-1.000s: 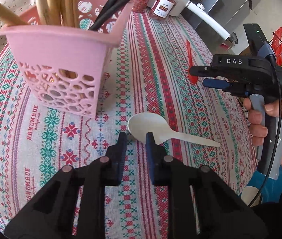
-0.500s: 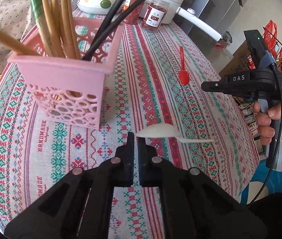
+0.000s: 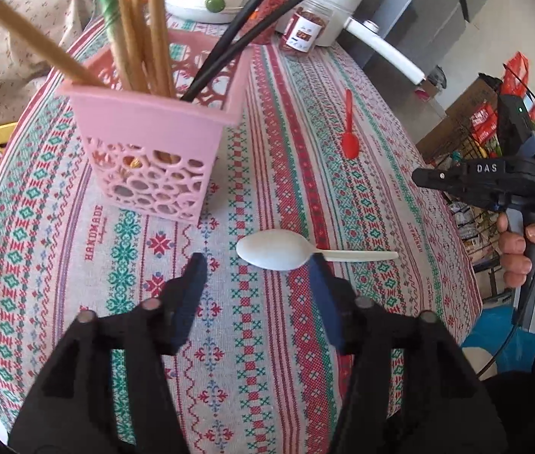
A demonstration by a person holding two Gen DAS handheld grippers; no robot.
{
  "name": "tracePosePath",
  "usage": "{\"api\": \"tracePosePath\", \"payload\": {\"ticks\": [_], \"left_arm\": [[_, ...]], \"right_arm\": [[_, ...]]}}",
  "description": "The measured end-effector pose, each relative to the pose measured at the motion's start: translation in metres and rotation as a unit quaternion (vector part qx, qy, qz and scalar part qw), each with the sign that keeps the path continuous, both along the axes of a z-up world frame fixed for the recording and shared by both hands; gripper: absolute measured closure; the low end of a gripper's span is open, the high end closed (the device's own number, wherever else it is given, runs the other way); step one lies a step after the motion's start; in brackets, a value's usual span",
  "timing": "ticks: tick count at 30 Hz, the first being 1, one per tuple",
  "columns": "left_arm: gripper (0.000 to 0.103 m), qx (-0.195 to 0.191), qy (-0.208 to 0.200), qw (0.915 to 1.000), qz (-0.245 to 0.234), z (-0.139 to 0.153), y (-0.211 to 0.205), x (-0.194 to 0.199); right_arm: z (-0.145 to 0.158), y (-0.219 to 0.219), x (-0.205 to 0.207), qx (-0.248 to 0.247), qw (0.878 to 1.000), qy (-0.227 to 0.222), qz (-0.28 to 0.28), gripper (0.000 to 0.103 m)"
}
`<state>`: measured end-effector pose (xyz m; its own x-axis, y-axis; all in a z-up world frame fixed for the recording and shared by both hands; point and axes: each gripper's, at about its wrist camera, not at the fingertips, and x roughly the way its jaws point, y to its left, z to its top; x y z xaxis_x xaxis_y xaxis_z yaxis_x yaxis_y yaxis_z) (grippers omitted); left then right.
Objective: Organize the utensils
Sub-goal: 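Close the left tool on the bowl of the white spoon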
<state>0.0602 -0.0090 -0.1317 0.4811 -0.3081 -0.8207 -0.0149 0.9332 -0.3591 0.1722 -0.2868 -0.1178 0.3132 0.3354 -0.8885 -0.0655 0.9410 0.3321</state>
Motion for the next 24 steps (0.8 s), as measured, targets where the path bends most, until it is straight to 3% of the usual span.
{"api": "tracePosePath", "payload": {"ticks": [3,6,11,13,15,16,19,21,24], "left_arm": [[0.042,-0.005,0.018,0.9997,0.019,-0.007,-0.003,0.009],[0.042,-0.039,0.055,0.9970,0.038,-0.016,-0.004,0.010],[0.041,-0.072,0.063,0.9937,0.057,-0.014,-0.012,0.008],[0.041,-0.067,0.063,0.9937,0.064,-0.016,-0.014,0.010],[0.050,-0.056,0.055,0.9941,0.075,-0.016,-0.015,0.013],[0.061,-0.053,0.052,0.9939,0.081,-0.016,-0.015,0.013],[0.072,-0.068,0.046,0.9915,0.101,-0.018,-0.009,0.017],[0.102,-0.067,0.034,0.9919,0.102,-0.015,-0.008,0.019],[0.103,-0.078,0.036,0.9917,0.096,-0.016,-0.007,0.019]], "right_arm": [[-0.006,0.008,0.005,-0.009,1.000,0.005,0.009,0.100],[-0.010,0.011,0.009,-0.010,1.000,0.010,0.013,0.100],[-0.012,0.016,0.012,-0.014,0.999,0.012,0.027,0.099],[-0.014,0.018,0.011,-0.019,0.999,0.014,0.032,0.099],[-0.016,0.019,0.010,-0.024,0.999,0.016,0.035,0.099],[-0.017,0.020,0.009,-0.025,0.999,0.017,0.035,0.099],[-0.018,0.017,0.008,-0.026,0.999,0.019,0.032,0.099],[-0.017,0.013,0.006,-0.025,0.999,0.019,0.029,0.099],[-0.016,0.007,0.006,-0.025,0.999,0.019,0.025,0.099]]}}
